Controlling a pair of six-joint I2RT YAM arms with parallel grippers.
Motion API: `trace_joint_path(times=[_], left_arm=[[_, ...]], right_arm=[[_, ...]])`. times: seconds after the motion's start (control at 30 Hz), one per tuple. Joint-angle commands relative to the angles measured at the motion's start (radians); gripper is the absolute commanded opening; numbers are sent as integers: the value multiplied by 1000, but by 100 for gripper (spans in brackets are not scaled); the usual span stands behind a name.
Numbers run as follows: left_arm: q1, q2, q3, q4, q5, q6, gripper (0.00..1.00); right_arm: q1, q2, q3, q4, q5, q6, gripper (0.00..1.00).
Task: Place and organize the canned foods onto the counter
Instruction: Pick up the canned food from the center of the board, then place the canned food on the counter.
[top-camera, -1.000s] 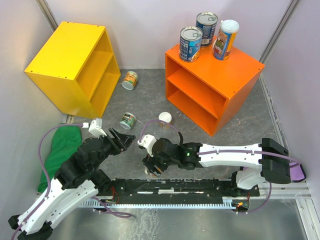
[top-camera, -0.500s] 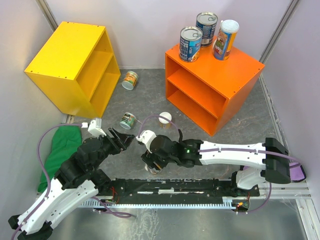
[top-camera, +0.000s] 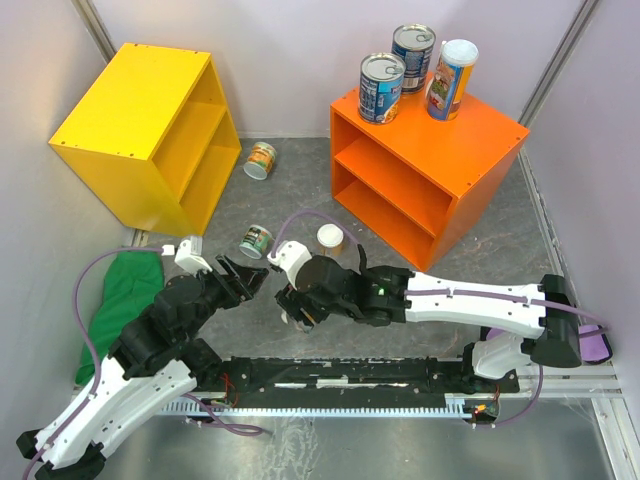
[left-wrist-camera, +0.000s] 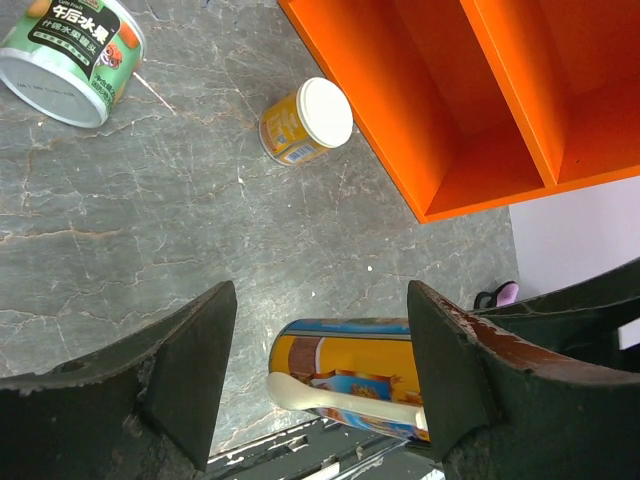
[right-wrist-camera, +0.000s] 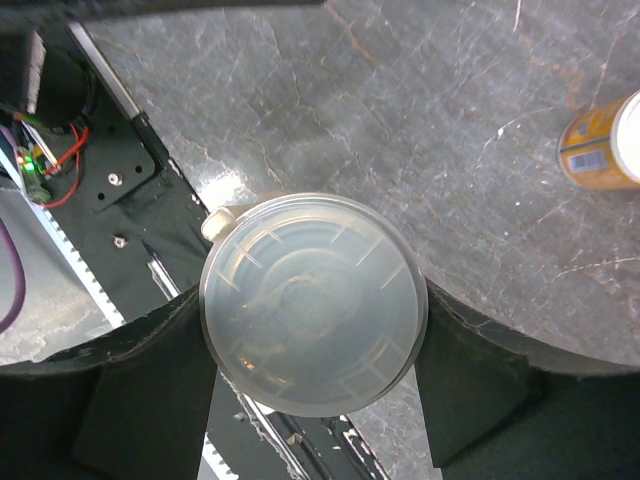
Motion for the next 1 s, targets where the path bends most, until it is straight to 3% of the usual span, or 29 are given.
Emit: trace_joint_path(times=[0.0, 0.63, 0.97], left_arm=[[-2, -1, 46, 31, -34, 54, 76], [-1, 21, 71, 42, -15, 54, 76], [-1, 35, 82, 49, 2, 53, 75]], right_arm=[[-5, -31, 144, 40, 79, -14, 7], [-22, 47, 617, -263, 313, -49, 2], [-110, 92, 841, -361, 411, -92, 2]])
